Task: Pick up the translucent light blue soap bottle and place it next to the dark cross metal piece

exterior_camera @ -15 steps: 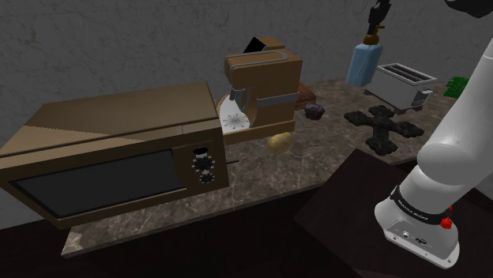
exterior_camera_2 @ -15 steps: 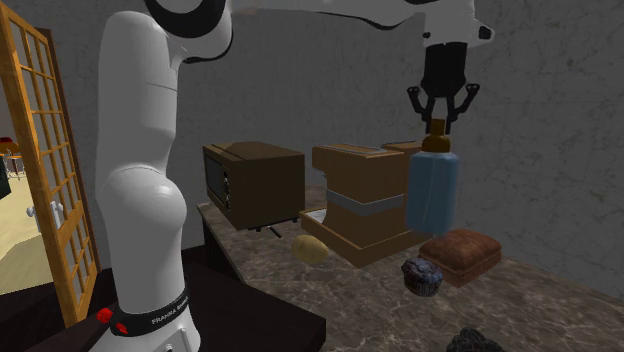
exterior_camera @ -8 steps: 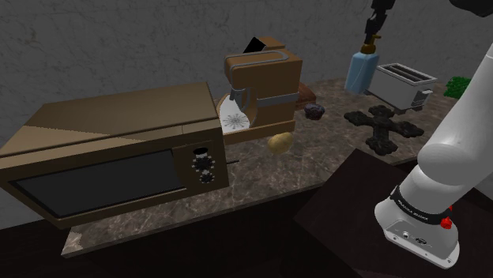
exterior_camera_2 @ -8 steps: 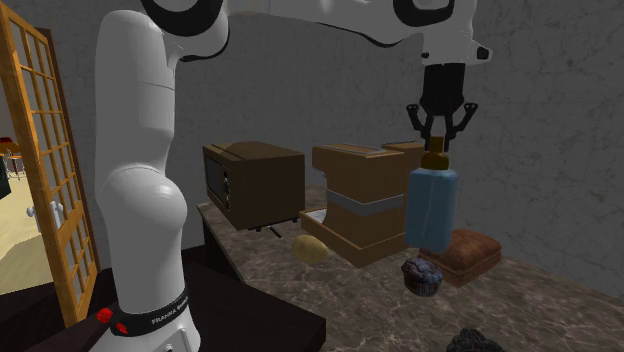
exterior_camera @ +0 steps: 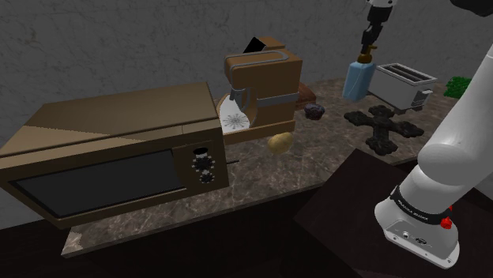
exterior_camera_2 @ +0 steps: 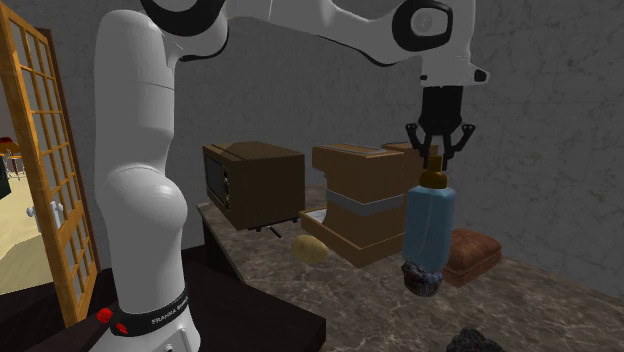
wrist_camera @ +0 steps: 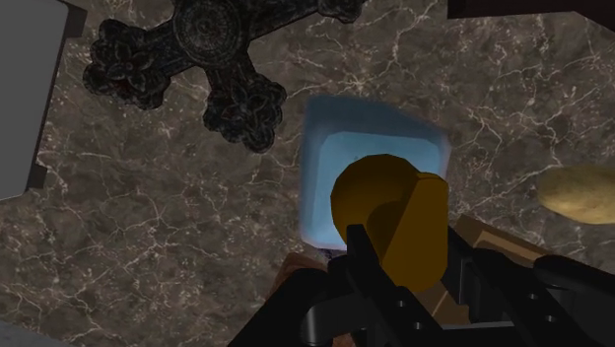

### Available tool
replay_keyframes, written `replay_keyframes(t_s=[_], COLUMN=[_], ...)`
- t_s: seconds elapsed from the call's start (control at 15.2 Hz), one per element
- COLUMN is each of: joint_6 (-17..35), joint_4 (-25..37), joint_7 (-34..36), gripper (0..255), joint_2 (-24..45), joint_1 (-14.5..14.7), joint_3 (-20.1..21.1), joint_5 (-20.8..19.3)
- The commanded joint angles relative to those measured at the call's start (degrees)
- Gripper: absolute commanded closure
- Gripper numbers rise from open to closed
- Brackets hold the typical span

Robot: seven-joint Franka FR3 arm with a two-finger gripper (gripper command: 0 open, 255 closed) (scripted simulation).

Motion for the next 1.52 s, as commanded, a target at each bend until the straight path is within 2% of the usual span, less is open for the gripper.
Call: replay_keyframes(t_s=[0.0,1.45], joint_6=[1.6,17.49], joint_4=[-1.64,-14.03], joint_7=[0.11,-1.99], gripper=[255,255], joint_2=[-0.11,4.11], joint_1=[0.13,-0.31], joint_3=[0.08,0.7], joint_5=[-0.04,2.98])
